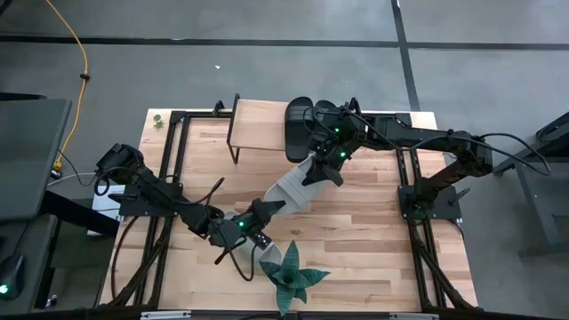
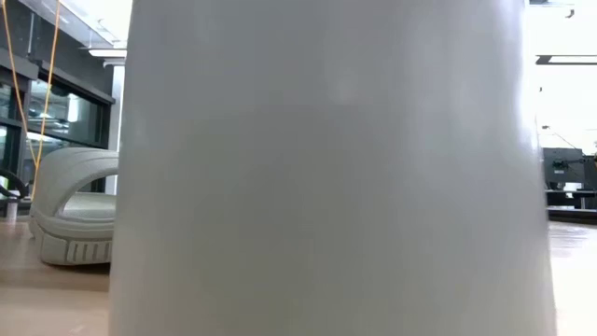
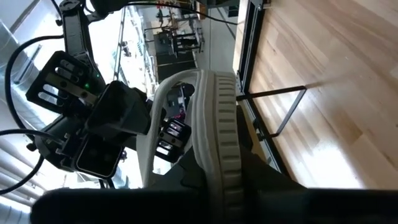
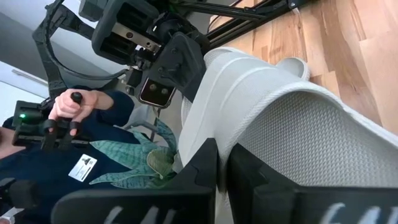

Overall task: Pick and place slides into the shelf
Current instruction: Put the right gray slipper on the shelf

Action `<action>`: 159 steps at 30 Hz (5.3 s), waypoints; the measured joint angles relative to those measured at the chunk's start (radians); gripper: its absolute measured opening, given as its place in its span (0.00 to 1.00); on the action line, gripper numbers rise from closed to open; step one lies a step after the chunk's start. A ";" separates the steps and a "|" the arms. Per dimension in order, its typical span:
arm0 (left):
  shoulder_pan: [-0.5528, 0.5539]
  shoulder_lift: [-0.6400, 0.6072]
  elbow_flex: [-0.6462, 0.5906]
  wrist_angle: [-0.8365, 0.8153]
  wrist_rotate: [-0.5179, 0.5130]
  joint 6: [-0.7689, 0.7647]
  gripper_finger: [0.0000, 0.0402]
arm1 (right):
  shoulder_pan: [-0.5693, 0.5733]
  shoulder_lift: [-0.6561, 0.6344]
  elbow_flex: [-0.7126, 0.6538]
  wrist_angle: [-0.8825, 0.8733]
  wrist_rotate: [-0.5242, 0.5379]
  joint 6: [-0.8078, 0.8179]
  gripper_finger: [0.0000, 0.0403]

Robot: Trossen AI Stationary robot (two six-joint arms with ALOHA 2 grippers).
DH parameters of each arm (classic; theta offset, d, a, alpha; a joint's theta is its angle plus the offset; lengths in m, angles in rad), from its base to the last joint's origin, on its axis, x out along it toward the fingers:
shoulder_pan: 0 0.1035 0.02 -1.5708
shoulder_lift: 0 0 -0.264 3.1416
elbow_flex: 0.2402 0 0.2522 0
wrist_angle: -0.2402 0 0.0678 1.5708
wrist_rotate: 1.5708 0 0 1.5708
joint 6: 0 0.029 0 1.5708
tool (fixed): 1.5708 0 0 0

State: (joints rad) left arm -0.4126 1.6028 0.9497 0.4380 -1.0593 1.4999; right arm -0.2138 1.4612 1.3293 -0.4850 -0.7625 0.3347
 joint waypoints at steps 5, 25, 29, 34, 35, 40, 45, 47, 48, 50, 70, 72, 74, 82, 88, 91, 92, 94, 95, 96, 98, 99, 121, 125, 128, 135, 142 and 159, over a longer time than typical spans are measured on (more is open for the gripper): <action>0.000 0.000 0.000 0.000 -0.011 -0.027 0.05 | -0.002 0.000 0.000 0.002 0.010 0.000 0.06; 0.001 0.000 0.001 -0.022 -0.081 -0.106 0.05 | -0.084 -0.003 0.000 -0.021 0.075 -0.030 0.36; 0.000 0.000 0.001 -0.036 -0.113 -0.148 0.05 | -0.126 -0.012 0.000 -0.051 0.082 -0.049 0.36; -0.009 -0.001 0.002 -0.052 -0.113 -0.154 0.05 | -0.167 -0.017 0.000 -0.066 0.089 -0.080 0.36; -0.013 -0.001 0.002 -0.053 -0.112 -0.159 0.05 | -0.174 -0.018 0.000 -0.067 0.095 -0.082 0.36; -0.031 -0.001 0.002 -0.057 -0.146 -0.223 0.05 | -0.198 -0.032 0.000 -0.062 0.170 -0.128 0.36; -0.034 -0.001 0.002 -0.097 -0.213 -0.278 0.05 | -0.198 -0.063 -0.001 -0.049 0.312 -0.187 0.36; -0.034 -0.001 0.002 -0.112 -0.257 -0.311 0.05 | -0.186 -0.077 -0.001 -0.047 0.366 -0.212 0.36; -0.033 -0.001 0.002 -0.124 -0.273 -0.327 0.05 | -0.180 -0.082 -0.001 -0.050 0.401 -0.227 0.36; -0.032 -0.001 0.002 -0.141 -0.287 -0.355 0.05 | -0.160 -0.094 -0.001 -0.048 0.476 -0.249 0.36; 0.129 -0.001 0.001 -0.265 -0.444 -0.575 0.05 | 0.275 -0.100 -0.002 -0.026 0.982 -0.351 0.36; 0.148 -0.001 0.001 -0.266 -0.451 -0.595 0.05 | 0.331 -0.100 -0.002 -0.026 1.053 -0.350 0.36; 0.161 -0.001 0.001 -0.273 -0.425 -0.616 0.05 | 0.382 -0.100 -0.002 -0.026 1.112 -0.333 0.36; 0.204 -0.001 0.001 -0.351 -0.365 -0.699 0.05 | 0.534 -0.070 -0.003 -0.004 1.234 -0.289 0.36; 0.250 -0.001 0.001 -0.427 -0.357 -0.771 0.05 | 0.575 -0.005 -0.003 0.007 1.234 -0.305 0.36; 0.276 -0.001 0.001 -0.455 -0.341 -0.803 0.05 | 0.575 0.005 -0.003 0.034 1.233 -0.357 0.36; 0.285 -0.001 0.001 -0.462 -0.337 -0.815 0.05 | 0.573 0.005 -0.003 0.044 1.234 -0.359 0.36; 0.299 -0.001 0.001 -0.477 -0.315 -0.834 0.05 | 0.572 0.005 -0.003 0.051 1.233 -0.359 0.36; 0.307 -0.001 0.001 -0.481 -0.299 -0.844 0.05 | 0.572 0.005 -0.003 0.051 1.233 -0.360 0.36; 0.314 -0.001 0.001 -0.485 -0.285 -0.855 0.05 | 0.572 0.005 -0.003 0.054 1.233 -0.361 0.36; 0.329 -0.001 0.001 -0.497 -0.268 -0.870 0.05 | 0.572 0.005 -0.003 0.056 1.233 -0.361 0.36; 0.337 -0.001 0.001 -0.499 -0.261 -0.879 0.05 | 0.572 0.005 -0.003 0.056 1.233 -0.361 0.36; 0.414 -0.001 0.001 -0.438 -0.085 -0.905 0.05 | 0.573 0.005 -0.003 0.069 1.225 -0.361 0.36; 0.416 -0.001 0.001 -0.438 -0.081 -0.903 0.05 | 0.574 0.005 -0.003 0.081 1.219 -0.361 0.36; 0.422 -0.001 0.001 -0.439 -0.074 -0.897 0.05 | 0.575 0.005 -0.003 0.095 1.204 -0.361 0.36; 0.440 -0.001 0.001 -0.439 -0.064 -0.903 0.05 | 0.575 0.005 -0.003 0.128 1.129 -0.361 0.36; 0.439 -0.001 0.001 -0.439 -0.038 -0.916 0.05 | 0.575 0.005 -0.003 0.132 1.129 -0.361 0.36; 0.438 0.057 0.001 -0.419 -0.005 -0.922 0.05 | 0.575 0.005 -0.003 0.132 1.129 -0.362 0.36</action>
State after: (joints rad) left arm 0.0254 1.6602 0.9508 0.0189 -1.0647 0.5784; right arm 0.3614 1.4658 1.3266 -0.3531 0.3663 -0.0269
